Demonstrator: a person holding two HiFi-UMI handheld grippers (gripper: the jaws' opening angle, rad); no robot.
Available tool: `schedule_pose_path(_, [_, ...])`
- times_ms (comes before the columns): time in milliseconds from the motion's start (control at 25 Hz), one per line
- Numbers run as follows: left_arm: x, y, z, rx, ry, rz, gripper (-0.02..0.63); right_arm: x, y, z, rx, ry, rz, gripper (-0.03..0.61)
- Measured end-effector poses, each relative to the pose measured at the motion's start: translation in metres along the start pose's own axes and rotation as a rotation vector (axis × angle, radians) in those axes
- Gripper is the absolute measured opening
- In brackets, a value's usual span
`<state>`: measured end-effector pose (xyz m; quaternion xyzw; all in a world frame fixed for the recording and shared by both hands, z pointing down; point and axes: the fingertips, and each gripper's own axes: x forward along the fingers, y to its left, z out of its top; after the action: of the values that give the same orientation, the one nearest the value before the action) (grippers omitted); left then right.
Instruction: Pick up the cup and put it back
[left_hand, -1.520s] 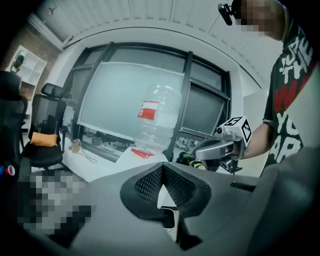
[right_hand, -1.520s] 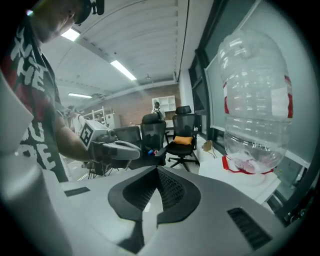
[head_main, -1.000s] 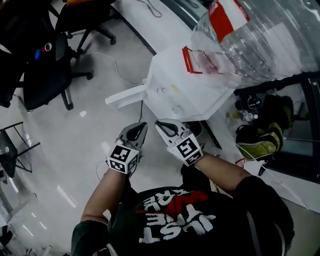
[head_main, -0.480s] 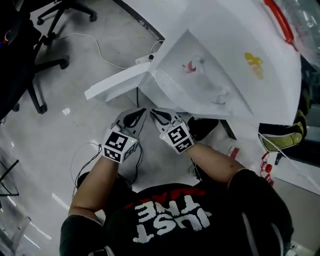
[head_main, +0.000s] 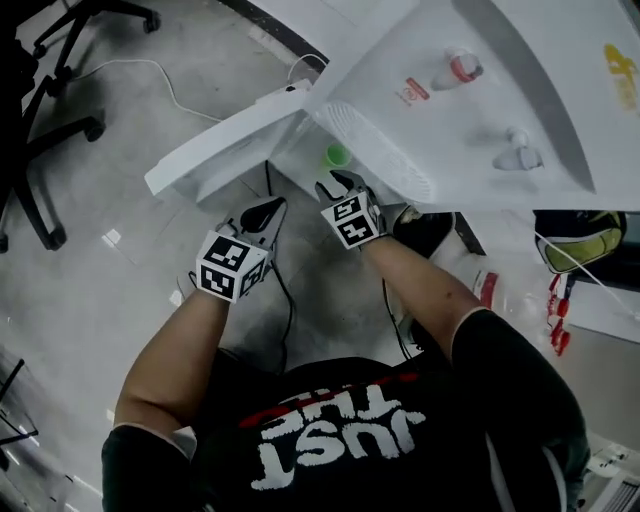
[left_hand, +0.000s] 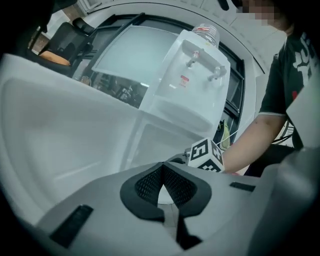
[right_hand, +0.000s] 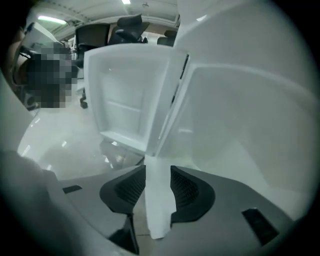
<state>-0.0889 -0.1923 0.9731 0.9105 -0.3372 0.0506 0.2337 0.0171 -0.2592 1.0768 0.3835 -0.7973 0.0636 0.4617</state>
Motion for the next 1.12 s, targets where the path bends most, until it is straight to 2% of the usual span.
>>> schedule_pose_path(120, [-0.010,0.017,-0.002,-0.009,-0.013,0.029,0.000,0.028,-0.023,-0.012,0.003,0.068,-0.074,0.154])
schedule_pose_path(280, [-0.020,0.034,-0.006,-0.027,-0.021,0.066,0.000,0.054,-0.043,-0.023,-0.033,0.148,-0.122,0.155])
schedule_pose_path(720, [-0.019,0.031,-0.006,0.003,-0.013,0.044,0.000,0.099,-0.058,-0.049,-0.137,0.270,-0.130,0.153])
schedule_pose_path(760, [-0.018,0.029,-0.006,0.011,-0.009,0.041,0.000,0.100,-0.059,-0.053,-0.139,0.282,-0.125,0.150])
schedule_pose_path(800, [-0.017,0.029,-0.007,0.015,-0.005,0.039,0.000,0.100,-0.057,-0.054,-0.136,0.288,-0.114,0.072])
schedule_pose_path(840, [-0.016,0.029,-0.008,0.016,-0.003,0.039,0.000,0.098,-0.051,-0.051,-0.130,0.277,-0.098,0.043])
schedule_pose_path(1000, [-0.015,0.030,-0.005,0.023,-0.010,0.042,0.000,0.065,0.001,-0.021,-0.072,0.143,0.030,0.038])
schedule_pose_path(1120, [-0.010,0.032,0.000,0.031,-0.017,0.052,0.000,0.036,0.043,-0.012,-0.069,0.078,0.124,0.038])
